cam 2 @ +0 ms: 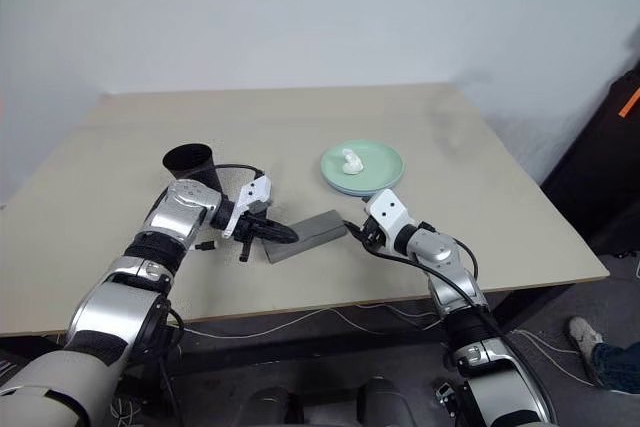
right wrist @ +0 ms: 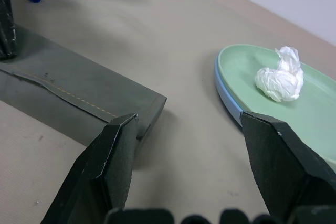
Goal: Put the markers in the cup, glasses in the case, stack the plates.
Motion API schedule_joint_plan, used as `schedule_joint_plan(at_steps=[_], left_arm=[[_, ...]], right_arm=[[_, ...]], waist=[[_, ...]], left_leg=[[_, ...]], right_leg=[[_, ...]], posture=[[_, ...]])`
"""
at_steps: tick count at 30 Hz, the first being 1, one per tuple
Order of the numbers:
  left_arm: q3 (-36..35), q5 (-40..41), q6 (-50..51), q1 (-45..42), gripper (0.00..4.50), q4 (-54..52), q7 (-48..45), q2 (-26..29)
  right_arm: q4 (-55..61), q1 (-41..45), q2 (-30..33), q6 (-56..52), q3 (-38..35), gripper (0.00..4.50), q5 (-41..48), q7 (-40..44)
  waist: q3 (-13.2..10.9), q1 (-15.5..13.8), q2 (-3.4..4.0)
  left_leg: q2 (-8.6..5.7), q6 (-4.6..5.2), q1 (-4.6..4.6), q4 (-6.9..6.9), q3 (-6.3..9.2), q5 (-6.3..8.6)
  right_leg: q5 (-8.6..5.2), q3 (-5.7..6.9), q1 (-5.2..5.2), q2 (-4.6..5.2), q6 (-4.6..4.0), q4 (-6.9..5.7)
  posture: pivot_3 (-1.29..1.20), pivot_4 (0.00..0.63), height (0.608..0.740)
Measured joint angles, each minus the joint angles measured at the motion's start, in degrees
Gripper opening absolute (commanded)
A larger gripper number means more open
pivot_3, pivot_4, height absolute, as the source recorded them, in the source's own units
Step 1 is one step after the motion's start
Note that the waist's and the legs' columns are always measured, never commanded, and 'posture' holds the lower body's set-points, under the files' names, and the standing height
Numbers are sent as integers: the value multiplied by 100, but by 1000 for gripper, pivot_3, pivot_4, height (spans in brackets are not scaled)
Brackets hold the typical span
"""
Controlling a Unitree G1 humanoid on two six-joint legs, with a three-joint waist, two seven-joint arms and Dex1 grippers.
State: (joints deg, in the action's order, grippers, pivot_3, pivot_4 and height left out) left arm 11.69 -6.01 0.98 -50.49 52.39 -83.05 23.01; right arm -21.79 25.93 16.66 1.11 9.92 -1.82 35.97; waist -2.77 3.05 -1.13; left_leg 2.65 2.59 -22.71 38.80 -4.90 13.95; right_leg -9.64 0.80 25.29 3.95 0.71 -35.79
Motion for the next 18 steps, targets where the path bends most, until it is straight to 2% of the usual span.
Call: schedule_joint_plan(at_steps=[4, 8, 12, 15, 18], left_arm=[[-19, 60, 42, 41, 14, -77, 196, 52], [-163, 259, 83, 92, 14, -276, 214, 341], [-376, 477, 110, 104, 14, -537, 146, 794], [-417, 569, 119, 317, 14, -854, -5, 1245], [-413, 580, 100, 593, 14, -985, -35, 1525]], right_arm=[[0, 0, -2, 5, 1, 3366, 4, 42], [1, 0, 0, 3, -15, 3366, 126, 204], [270, -91, 48, -162, -37, 3366, 574, 791], [905, -384, 162, -637, -37, 3366, 1226, 1521], [1255, -483, 283, -1012, -39, 3366, 1571, 1878]], waist=[[0, -2, 0], [0, 5, 0], [0, 2, 0], [-1, -4, 0], [-1, -5, -1]], left_leg=[[1, 0, 0, 1, 3, 0], [3, 0, -4, -2, 0, 0], [3, 0, -6, -5, 0, 0], [3, 2, -5, -5, -1, 3], [5, 1, -4, 0, -2, 3]], right_leg=[[0, 1, 0, -1, -1, -3], [0, -2, 8, -4, -1, 0], [0, -1, 8, -4, 0, 4], [-1, -2, 7, -2, 0, 6], [0, 0, 7, 0, -1, 1]], posture=[[0, 0, 740], [0, 0, 740], [0, 0, 740], [0, 0, 740], [0, 0, 740]])
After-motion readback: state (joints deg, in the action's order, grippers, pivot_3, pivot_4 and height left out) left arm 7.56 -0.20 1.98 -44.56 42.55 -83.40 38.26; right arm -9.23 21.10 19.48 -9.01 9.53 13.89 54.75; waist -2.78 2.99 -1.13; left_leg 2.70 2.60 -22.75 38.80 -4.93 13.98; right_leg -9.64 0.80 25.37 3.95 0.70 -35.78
